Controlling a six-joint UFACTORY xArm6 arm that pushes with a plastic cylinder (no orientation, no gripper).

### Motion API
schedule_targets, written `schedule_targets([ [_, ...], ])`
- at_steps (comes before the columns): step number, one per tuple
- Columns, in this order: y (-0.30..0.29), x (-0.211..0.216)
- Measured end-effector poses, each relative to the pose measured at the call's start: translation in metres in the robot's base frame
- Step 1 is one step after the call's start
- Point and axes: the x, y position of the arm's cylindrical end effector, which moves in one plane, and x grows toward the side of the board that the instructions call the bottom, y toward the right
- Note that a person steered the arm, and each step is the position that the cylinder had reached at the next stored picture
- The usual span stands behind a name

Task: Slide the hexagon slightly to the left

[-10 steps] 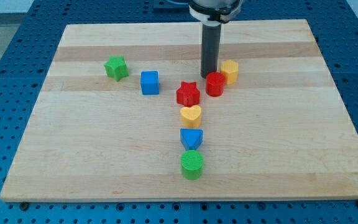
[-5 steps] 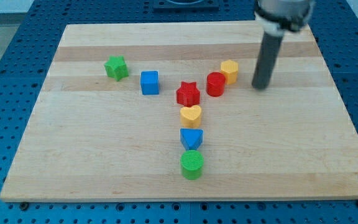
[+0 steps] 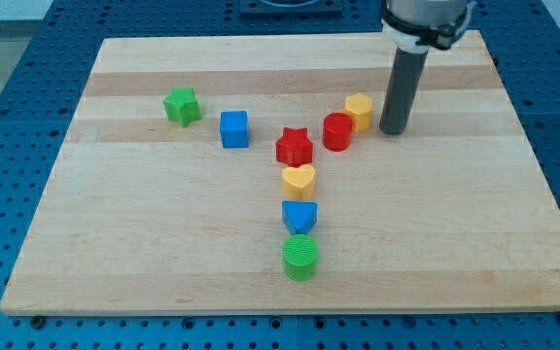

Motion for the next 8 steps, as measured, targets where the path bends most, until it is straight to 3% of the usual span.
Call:
schedule_targets([
  [2,0.017,-0.003],
  [3,0.022,0.038],
  [4,-0.001,0.052],
  [8,-0.011,0.042],
])
